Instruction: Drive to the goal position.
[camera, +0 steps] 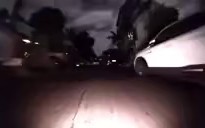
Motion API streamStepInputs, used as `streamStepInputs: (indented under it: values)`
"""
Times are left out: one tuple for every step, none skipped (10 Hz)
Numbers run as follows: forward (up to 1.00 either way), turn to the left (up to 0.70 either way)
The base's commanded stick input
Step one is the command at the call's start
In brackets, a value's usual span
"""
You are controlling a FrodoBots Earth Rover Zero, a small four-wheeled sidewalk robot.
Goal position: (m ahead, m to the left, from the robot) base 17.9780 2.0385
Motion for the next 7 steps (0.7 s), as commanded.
streamStepInputs:
  values:
    - [1.00,0.00]
    - [1.00,0.00]
    - [1.00,0.00]
    - [1.00,0.00]
    - [1.00,0.00]
    - [1.00,0.00]
    - [1.00,0.00]
